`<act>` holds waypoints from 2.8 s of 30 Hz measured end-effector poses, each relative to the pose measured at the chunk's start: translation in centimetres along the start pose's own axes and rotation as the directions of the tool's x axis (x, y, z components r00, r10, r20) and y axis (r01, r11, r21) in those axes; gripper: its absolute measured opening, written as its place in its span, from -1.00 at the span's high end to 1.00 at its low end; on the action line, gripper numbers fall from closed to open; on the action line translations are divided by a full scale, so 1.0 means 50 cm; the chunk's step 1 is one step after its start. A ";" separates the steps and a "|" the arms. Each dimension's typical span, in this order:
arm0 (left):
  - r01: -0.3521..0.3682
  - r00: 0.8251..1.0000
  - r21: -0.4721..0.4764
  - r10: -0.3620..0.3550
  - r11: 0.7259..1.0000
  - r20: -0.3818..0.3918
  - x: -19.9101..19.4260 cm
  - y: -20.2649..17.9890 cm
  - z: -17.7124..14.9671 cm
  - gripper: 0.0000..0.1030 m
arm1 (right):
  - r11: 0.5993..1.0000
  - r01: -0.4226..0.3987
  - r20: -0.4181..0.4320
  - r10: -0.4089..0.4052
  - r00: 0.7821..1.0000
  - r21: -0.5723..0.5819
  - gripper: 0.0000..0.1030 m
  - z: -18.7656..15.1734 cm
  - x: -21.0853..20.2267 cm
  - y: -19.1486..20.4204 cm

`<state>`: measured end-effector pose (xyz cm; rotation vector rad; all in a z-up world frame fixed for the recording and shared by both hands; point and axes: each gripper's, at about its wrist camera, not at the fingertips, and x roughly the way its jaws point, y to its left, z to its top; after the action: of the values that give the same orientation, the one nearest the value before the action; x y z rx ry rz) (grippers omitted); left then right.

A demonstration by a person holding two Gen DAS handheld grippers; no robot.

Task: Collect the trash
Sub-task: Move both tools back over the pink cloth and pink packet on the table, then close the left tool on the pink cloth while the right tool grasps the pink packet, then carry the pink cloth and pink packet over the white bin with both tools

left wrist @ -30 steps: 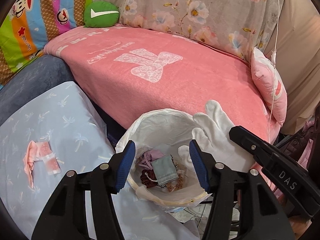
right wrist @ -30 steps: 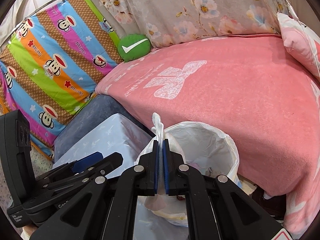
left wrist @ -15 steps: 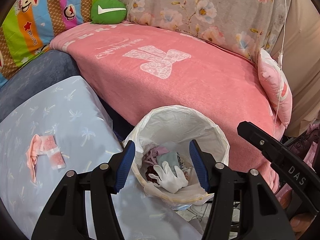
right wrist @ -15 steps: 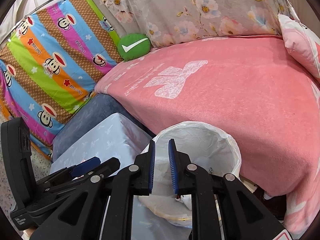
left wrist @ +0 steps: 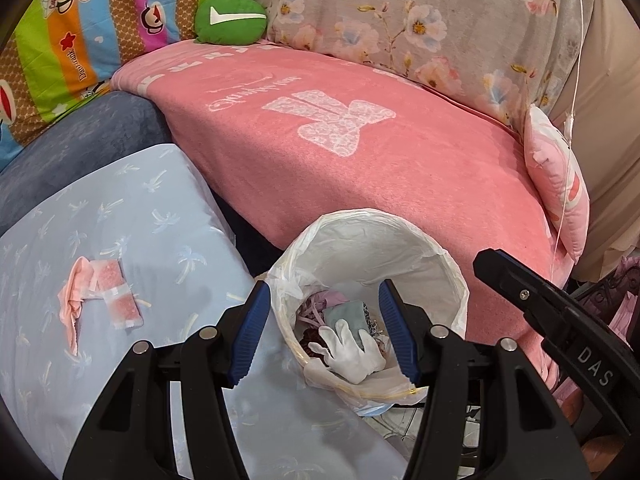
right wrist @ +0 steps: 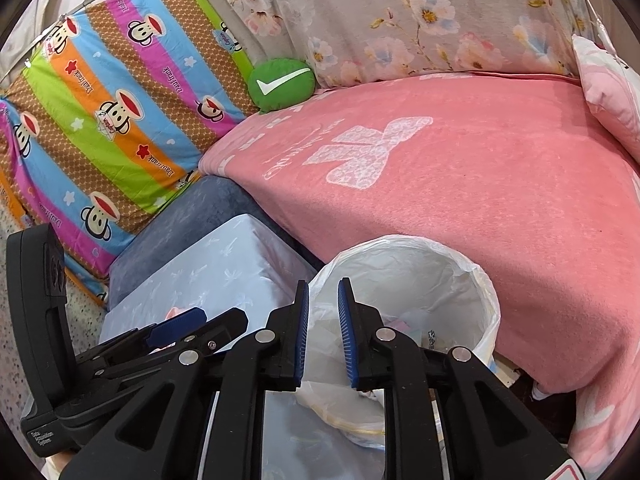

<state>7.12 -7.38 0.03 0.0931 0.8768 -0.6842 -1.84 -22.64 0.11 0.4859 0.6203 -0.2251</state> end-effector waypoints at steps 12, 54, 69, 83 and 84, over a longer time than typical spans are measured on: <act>-0.038 0.999 -0.076 0.037 0.996 -0.009 -0.008 0.075 -0.017 -0.05 | 0.997 -0.044 -0.054 0.041 0.998 -0.064 0.57 -0.027 0.039 0.078; -0.322 0.946 -0.371 0.280 0.871 -0.164 0.011 0.525 -0.118 -0.25 | 0.939 -0.177 -0.326 0.075 0.942 -0.295 0.13 -0.146 0.387 0.425; -0.312 0.948 -0.348 0.264 0.884 -0.178 0.064 0.564 -0.107 0.02 | 0.932 -0.150 -0.405 0.003 0.914 -0.332 -0.04 -0.201 0.523 0.455; -0.271 0.960 -0.358 0.222 0.894 -0.172 0.052 0.550 -0.109 0.92 | 0.934 -0.097 -0.358 -0.035 0.933 -0.343 0.71 -0.205 0.487 0.417; -0.269 0.961 -0.356 0.222 0.895 -0.168 0.047 0.545 -0.109 0.92 | 0.936 -0.095 -0.354 -0.034 0.934 -0.339 0.75 -0.205 0.478 0.413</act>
<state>20.46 14.68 -10.54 -0.0989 1.0812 -0.2654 19.11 -1.07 -13.99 0.1863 0.9866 0.0105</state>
